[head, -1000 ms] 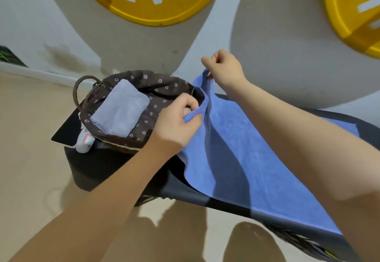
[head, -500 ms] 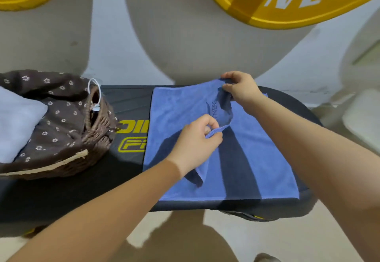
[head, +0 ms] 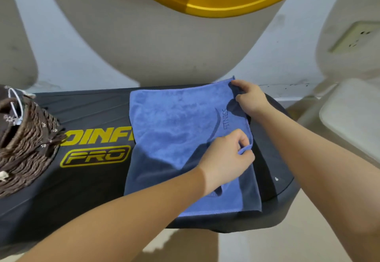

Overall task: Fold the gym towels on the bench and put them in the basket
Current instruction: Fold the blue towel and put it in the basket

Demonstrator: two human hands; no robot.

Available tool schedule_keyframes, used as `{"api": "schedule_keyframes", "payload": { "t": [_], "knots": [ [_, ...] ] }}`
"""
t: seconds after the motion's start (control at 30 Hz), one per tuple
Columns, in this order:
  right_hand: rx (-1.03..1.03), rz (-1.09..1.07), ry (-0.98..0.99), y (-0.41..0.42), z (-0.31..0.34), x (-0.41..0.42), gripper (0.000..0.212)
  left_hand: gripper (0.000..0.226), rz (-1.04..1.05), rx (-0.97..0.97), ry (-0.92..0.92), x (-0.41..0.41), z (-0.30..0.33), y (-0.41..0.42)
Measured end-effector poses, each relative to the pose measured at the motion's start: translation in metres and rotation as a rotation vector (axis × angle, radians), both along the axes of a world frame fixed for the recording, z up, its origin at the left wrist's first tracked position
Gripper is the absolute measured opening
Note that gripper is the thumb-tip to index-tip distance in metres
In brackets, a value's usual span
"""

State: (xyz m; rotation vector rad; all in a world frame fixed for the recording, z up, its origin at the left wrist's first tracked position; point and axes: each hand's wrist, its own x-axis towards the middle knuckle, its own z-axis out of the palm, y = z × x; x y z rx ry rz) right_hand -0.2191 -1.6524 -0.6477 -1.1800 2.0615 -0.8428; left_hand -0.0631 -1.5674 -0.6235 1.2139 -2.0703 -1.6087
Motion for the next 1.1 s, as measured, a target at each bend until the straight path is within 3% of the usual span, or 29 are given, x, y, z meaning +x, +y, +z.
{"api": "schedule_keyframes", "payload": {
  "t": [0.13, 0.23, 0.33, 0.43, 0.6, 0.8, 0.93, 1.1],
  "knots": [
    [0.084, 0.093, 0.170, 0.007, -0.012, -0.007, 0.052, 0.023, -0.029, 0.149, -0.111, -0.001, -0.012, -0.006],
    [0.078, 0.087, 0.260, 0.005, -0.019, -0.006, 0.054, 0.025, 0.173, -0.010, -0.064, 0.013, -0.022, -0.037],
    [0.048, -0.027, 0.188, 0.001, -0.026, -0.002, 0.041, 0.025, 0.389, -0.131, -0.029, 0.039, -0.031, -0.081],
    [0.008, -0.128, 0.174, -0.006, -0.028, 0.003, 0.021, 0.019, 0.477, -0.292, -0.199, 0.071, -0.040, -0.113],
    [0.032, -0.195, 0.213, -0.025, -0.025, 0.006, 0.029, 0.030, 0.451, -0.520, -0.515, 0.102, -0.056, -0.139],
    [0.070, -0.179, 0.266, -0.024, -0.017, 0.009, 0.014, 0.036, 0.427, -0.530, -0.595, 0.106, -0.053, -0.164],
    [0.095, -0.182, 0.258, -0.009, -0.015, 0.012, 0.026, 0.027, 0.396, -0.552, -0.674, 0.111, -0.049, -0.176],
    [0.000, -0.223, 0.182, -0.002, -0.014, 0.010, 0.013, 0.027, 0.363, -0.588, -0.636, 0.122, -0.050, -0.174]
  ]
}}
